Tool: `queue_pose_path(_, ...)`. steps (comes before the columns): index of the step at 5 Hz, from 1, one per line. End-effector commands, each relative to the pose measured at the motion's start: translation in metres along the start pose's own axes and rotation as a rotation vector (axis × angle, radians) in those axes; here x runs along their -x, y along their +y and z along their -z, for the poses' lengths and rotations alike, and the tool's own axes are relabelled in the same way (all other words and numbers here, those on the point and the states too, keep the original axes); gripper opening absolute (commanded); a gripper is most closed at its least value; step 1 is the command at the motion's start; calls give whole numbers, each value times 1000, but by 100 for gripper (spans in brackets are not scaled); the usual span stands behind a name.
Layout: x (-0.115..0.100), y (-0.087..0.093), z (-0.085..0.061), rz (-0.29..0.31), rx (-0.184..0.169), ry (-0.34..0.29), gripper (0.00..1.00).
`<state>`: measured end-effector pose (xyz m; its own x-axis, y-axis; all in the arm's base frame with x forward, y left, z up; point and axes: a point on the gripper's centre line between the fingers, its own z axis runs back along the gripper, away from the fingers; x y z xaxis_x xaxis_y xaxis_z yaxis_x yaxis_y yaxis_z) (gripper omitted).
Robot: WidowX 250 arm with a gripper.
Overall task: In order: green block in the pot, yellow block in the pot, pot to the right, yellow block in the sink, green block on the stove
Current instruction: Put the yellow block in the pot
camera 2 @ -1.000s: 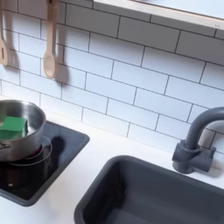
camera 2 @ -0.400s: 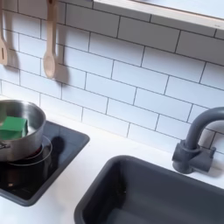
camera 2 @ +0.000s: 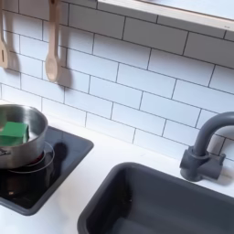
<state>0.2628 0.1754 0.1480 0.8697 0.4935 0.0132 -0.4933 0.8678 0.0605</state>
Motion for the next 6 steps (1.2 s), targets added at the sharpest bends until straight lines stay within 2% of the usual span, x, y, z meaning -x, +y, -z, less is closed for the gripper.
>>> queue_pose_path(1, 2, -5, -5, 7, 0, -19, 0)
queue_pose_path(3, 1, -6, -21, 21, 10, -17, 0)
queue_pose_path(5, -14, -13, -67, 41, 28, -112, 0)
queue_pose_path(6, -22, -19, -80, 52, 31, -149, 0)
